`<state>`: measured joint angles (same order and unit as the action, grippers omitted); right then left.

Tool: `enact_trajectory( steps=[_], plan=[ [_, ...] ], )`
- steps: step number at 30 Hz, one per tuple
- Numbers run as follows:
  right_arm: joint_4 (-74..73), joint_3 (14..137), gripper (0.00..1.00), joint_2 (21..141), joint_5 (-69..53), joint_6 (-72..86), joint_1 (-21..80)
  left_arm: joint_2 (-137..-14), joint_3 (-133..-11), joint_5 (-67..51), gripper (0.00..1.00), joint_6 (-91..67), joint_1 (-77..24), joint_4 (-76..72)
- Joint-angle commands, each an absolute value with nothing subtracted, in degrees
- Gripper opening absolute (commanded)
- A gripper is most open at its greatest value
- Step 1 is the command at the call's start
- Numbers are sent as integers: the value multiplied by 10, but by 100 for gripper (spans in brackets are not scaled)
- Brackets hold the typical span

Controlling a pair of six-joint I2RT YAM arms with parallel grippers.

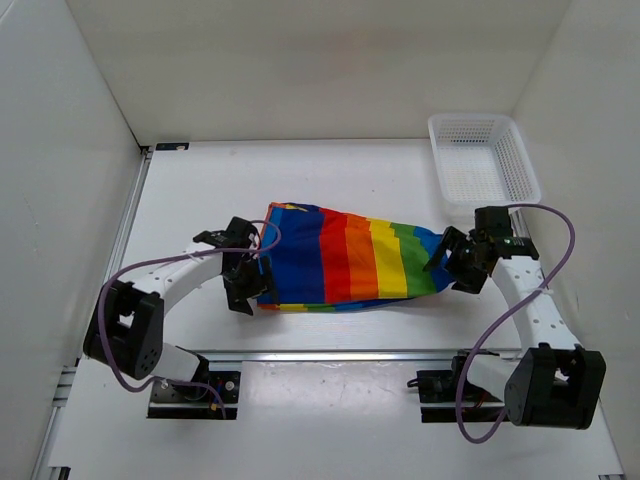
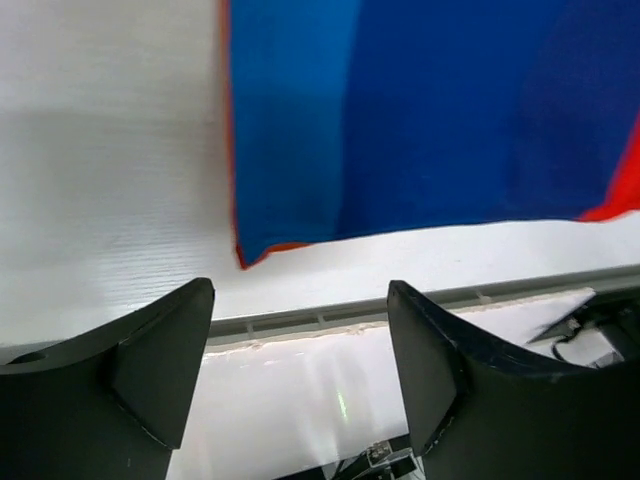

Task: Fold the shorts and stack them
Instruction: Fold the shorts

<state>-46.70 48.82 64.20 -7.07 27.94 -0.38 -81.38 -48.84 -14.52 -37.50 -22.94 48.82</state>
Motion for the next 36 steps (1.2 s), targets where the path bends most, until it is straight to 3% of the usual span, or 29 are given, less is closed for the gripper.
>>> enact_trajectory(
  steps=[1, 3, 8, 16, 18, 22, 23, 24, 28, 33, 36],
  plan=[
    [-427, 481, 89, 651, -78, 289, -7, -803, -476, -114, 82, -403, -230, 479],
    [-419, 481, 92, 665, -73, 289, -7, -816, -471, -99, 91, -410, -230, 472],
    [-383, 459, 92, 705, -61, 294, -7, -859, -471, -99, 95, -417, -236, 430],
    [-302, 412, 88, 753, -39, 312, -12, -955, -482, -99, 75, -411, -242, 405],
    [-274, 404, 76, 767, -51, 326, -12, -967, -482, -99, 67, -417, -242, 400],
    [-201, 383, 55, 804, -71, 342, -12, -973, -492, -88, 31, -425, -242, 395],
    [-189, 383, 50, 811, -71, 342, -12, -973, -497, -88, 14, -425, -242, 395],
    [-189, 383, 37, 816, -71, 342, -12, -973, -504, -88, 10, -425, -242, 395],
    [-203, 413, 0, 823, -71, 337, -12, -948, -523, -95, 10, -425, -229, 407],
    [-270, 537, 0, 803, -61, 314, -12, -923, -644, -50, 10, -383, -170, 494],
    [-300, 651, 0, 829, -76, 314, -12, -939, -784, -41, 10, -350, -135, 548]
  ],
)
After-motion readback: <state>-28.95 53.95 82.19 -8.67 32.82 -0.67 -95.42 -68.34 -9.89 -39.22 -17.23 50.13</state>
